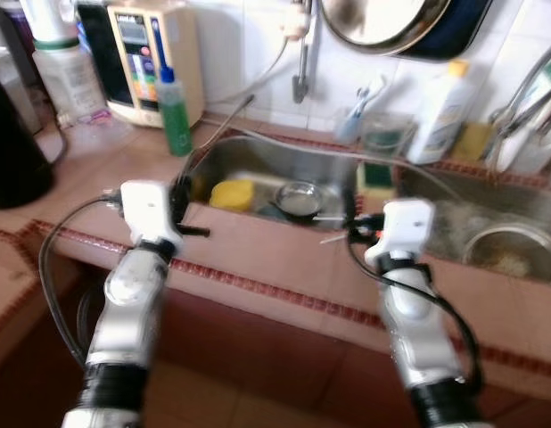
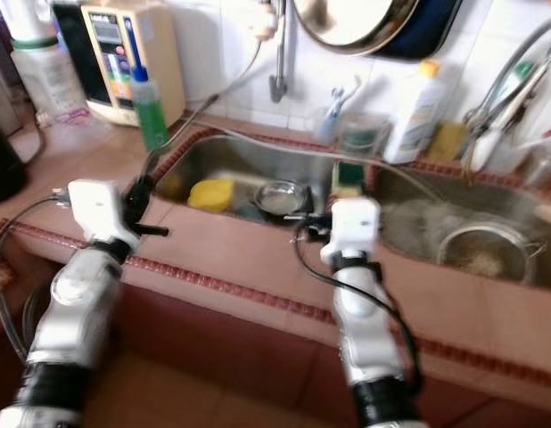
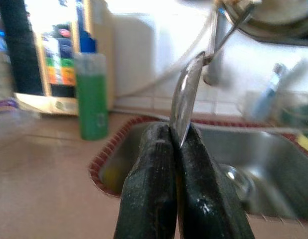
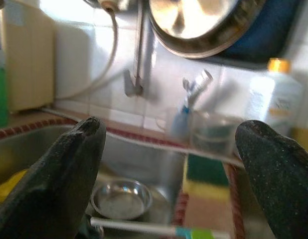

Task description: Kitchen organization

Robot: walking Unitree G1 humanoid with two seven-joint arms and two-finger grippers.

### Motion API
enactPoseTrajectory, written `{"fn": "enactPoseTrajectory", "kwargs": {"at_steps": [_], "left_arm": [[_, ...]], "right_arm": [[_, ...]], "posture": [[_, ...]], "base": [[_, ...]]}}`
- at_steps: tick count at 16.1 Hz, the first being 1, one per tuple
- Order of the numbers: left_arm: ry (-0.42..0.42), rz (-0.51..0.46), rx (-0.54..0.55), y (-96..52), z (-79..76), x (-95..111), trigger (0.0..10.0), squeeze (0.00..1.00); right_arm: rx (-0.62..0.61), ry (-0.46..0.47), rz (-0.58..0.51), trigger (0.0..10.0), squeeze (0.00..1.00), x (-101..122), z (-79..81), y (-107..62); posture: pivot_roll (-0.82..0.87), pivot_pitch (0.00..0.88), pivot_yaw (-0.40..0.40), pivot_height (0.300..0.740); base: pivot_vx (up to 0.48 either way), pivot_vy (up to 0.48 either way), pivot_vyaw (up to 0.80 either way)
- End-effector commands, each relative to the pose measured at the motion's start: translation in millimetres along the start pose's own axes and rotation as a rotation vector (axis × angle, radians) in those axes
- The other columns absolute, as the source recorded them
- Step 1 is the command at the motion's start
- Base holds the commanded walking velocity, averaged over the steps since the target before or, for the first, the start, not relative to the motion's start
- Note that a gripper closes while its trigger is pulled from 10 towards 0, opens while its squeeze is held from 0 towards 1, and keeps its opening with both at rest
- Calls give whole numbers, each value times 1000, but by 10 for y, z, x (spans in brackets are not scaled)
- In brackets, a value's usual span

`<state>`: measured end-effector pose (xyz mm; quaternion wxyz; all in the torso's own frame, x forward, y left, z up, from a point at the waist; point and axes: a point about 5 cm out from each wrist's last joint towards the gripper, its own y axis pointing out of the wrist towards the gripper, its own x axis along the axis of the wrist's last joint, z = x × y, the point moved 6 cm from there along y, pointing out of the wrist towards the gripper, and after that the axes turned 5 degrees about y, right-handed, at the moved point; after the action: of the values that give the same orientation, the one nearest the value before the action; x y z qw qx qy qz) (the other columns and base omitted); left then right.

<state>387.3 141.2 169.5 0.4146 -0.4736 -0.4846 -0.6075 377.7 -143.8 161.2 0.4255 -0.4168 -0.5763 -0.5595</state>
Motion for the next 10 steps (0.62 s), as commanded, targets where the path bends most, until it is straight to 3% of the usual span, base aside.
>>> {"fn": "enactPoseTrajectory", "kwargs": {"at_steps": [1,2,10], "left_arm": [[28,-6,23,7,82,34,10000,0],[27,-4,24,9,79,32,10000,0],[71,14,-1,18,60,1,10000,0]], "right_arm": [[5,12,-10,10000,0,32,41,28],[2,12,0,10000,0,14,38,31],[9,11,11,10000,0,-18,76,40]], "posture": [[-106,11,-7,740],[-104,8,-7,740],[-104,0,-4,740]], "base": [[0,0,0],[0,0,0],[0,0,-746]]}}
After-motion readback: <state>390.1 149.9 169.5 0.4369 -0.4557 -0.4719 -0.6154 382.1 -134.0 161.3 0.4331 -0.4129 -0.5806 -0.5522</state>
